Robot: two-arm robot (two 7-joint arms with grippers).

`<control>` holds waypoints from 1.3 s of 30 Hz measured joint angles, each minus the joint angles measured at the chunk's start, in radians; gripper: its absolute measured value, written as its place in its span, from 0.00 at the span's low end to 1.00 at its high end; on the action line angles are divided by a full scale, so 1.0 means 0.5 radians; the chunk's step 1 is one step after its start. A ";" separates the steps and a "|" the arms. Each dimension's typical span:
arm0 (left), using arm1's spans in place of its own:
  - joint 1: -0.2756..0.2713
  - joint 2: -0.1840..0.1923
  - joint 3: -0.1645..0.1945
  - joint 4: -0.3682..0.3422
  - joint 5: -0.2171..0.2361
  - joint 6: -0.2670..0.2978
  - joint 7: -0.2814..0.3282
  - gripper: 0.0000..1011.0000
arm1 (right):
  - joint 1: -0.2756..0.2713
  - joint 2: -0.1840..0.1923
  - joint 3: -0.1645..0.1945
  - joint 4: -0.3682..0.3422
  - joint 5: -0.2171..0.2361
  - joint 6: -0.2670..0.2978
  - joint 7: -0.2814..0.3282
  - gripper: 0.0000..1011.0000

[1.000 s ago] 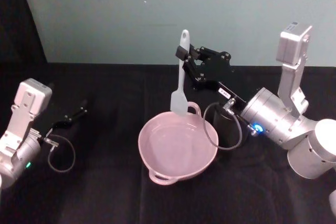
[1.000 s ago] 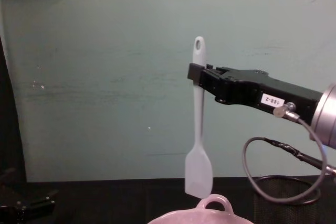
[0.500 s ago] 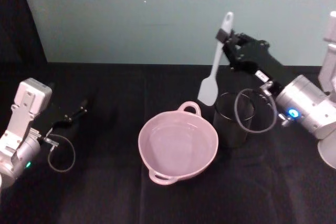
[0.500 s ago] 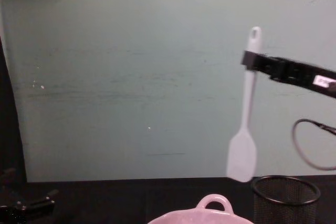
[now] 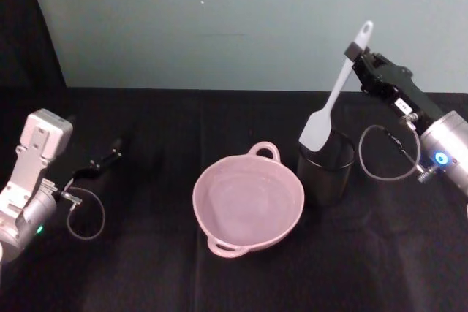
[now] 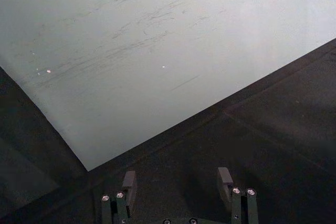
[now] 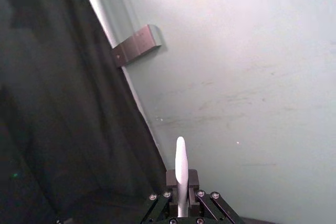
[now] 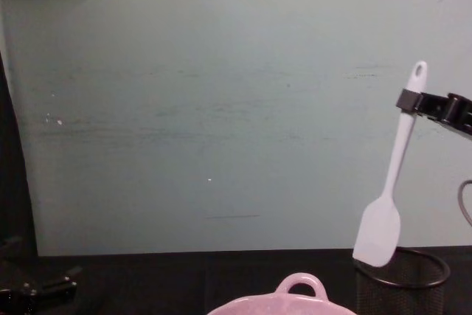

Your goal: Use the one hand to pick up the spoon and stir the clear water in the bowl.

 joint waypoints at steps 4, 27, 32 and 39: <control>0.000 0.000 0.000 0.000 0.000 0.000 0.000 0.99 | -0.005 0.008 0.006 0.041 0.048 -0.008 0.001 0.11; 0.000 0.000 0.000 0.000 0.000 0.000 0.000 0.99 | 0.100 0.124 -0.155 0.255 0.132 0.158 0.062 0.11; 0.000 0.000 0.000 0.000 0.000 0.000 0.000 0.99 | 0.145 0.133 -0.191 0.324 0.154 0.177 0.101 0.11; 0.000 0.000 0.000 0.000 0.000 0.000 0.000 0.99 | 0.193 0.133 -0.231 0.432 0.194 0.192 0.146 0.11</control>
